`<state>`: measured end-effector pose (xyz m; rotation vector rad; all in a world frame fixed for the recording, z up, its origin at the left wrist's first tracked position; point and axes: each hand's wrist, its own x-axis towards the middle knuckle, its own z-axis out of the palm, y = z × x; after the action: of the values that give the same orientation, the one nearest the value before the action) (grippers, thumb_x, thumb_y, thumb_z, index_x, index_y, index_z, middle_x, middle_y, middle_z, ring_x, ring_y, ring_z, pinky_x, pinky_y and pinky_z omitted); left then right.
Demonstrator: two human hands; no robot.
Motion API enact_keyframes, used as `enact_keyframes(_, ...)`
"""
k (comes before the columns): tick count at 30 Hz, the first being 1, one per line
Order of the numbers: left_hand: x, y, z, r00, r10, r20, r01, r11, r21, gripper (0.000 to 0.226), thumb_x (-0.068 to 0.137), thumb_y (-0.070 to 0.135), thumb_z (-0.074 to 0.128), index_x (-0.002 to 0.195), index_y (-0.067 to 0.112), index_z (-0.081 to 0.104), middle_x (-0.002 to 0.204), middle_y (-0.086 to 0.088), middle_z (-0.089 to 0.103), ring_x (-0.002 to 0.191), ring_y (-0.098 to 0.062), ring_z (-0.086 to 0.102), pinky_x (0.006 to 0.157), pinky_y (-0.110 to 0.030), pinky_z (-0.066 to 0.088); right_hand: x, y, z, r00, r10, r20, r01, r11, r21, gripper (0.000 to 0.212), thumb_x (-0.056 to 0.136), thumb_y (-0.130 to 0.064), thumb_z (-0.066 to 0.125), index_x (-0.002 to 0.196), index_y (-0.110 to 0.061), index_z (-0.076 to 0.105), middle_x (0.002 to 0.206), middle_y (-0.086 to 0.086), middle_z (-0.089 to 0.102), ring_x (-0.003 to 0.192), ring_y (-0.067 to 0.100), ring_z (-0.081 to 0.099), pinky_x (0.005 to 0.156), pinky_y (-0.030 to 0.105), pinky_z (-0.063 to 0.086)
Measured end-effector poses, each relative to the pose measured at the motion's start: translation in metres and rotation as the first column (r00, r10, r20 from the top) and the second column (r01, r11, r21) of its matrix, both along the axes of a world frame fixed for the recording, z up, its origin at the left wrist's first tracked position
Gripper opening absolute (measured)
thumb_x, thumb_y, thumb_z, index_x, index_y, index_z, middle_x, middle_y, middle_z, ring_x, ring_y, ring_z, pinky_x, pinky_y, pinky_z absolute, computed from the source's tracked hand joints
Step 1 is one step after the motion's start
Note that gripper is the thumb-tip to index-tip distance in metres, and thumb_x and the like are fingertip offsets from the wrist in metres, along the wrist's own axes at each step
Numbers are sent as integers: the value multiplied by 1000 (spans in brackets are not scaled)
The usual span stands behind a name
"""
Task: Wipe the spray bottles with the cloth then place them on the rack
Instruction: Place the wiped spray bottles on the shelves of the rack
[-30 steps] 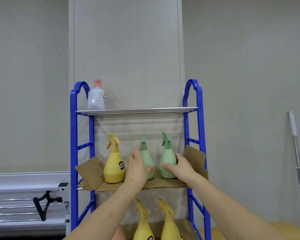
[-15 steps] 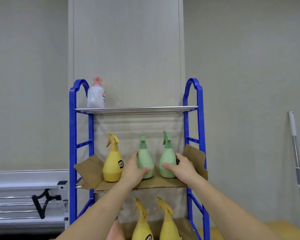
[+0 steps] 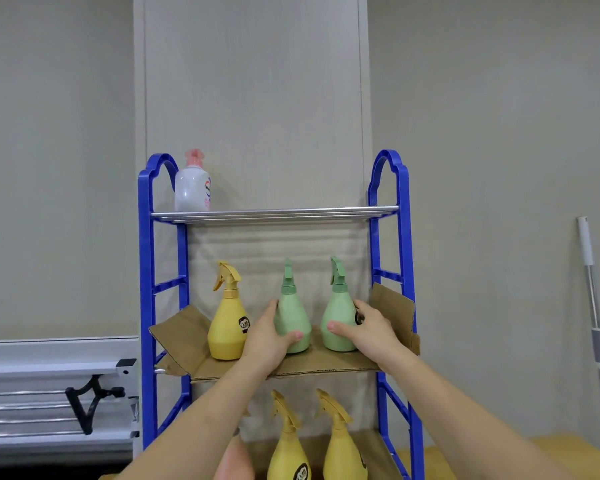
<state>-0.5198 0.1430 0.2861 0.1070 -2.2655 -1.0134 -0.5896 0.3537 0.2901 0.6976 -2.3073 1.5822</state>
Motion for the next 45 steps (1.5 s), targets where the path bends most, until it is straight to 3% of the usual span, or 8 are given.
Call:
enact_keyframes(5, 0, 0, -1, 1000, 4, -3, -4, 1000, -17, 85, 84, 29, 81, 155, 25, 34, 143, 1, 58, 129, -23, 55, 106, -40, 47, 1, -2, -3, 999, -50, -18, 50, 999, -8, 77, 75, -45, 87, 139, -24, 51, 111, -12, 59, 100, 7, 58, 69, 14, 45)
enact_keyframes(12, -1, 0, -1, 1000, 6, 8, -5, 999, -32, 87, 87, 30, 79, 158, 24, 29, 147, 1, 55, 132, -23, 53, 108, -37, 46, -1, -3, -6, 997, -71, -28, 71, 997, 12, 94, 70, -55, 86, 147, -24, 44, 130, -5, 61, 115, 15, 59, 91, 30, 53)
enact_keyframes(18, -1, -1, 0, 999, 17, 28, -15, 998, -62, 84, 90, 30, 76, 158, 23, 27, 149, 0, 54, 134, -24, 52, 105, -33, 44, 2, -1, 1, 1000, -5, 1, 5, 999, 42, 70, 82, -45, 81, 141, -26, 51, 113, -13, 60, 103, 8, 57, 74, 18, 46)
enact_keyframes(24, 0, 1, 1, 998, 31, 55, -26, 996, -84, 80, 91, 30, 75, 157, 23, 28, 148, -2, 54, 133, -24, 53, 104, -32, 43, 0, -4, 0, 1000, -15, 6, 15, 999, 42, 68, 83, -43, 81, 142, -26, 50, 119, -9, 62, 110, 14, 59, 91, 31, 53)
enact_keyframes(32, 7, 5, 0, 997, 59, 58, -51, 990, -132, 84, 91, 34, 73, 159, 19, 26, 148, -8, 52, 135, -27, 50, 111, -39, 41, 1, -2, -1, 1000, -26, -5, 26, 999, 30, 70, 80, -43, 83, 141, -27, 51, 119, -9, 63, 110, 14, 60, 94, 33, 53)
enact_keyframes(36, 23, 5, -2, 993, 96, -67, -105, 984, -146, 60, 96, 29, 68, 149, 18, 42, 140, -7, 46, 127, -23, 51, 109, -33, 41, 3, -2, -1, 1000, -19, -1, 19, 999, 38, 72, 81, -43, 82, 143, -26, 49, 116, -11, 61, 109, 13, 60, 93, 31, 53)
enact_keyframes(40, 41, -14, 2, 926, 247, -287, -303, 937, -171, 35, 96, 32, 66, 128, 25, 52, 118, 3, 52, 113, -18, 54, 91, -34, 50, 6, -2, 0, 1000, -19, -1, 19, 999, 36, 71, 81, -42, 82, 143, -27, 50, 115, -12, 61, 107, 12, 60, 91, 30, 52)
enact_keyframes(45, 49, -39, 5, 854, 505, -126, -516, 852, -87, 84, 82, 54, 77, 146, 20, 32, 136, -19, 41, 126, -38, 42, 99, -47, 43, 7, -2, 0, 1000, -23, 4, 23, 999, 38, 70, 82, -41, 82, 143, -26, 49, 114, -12, 60, 106, 11, 59, 89, 28, 51)
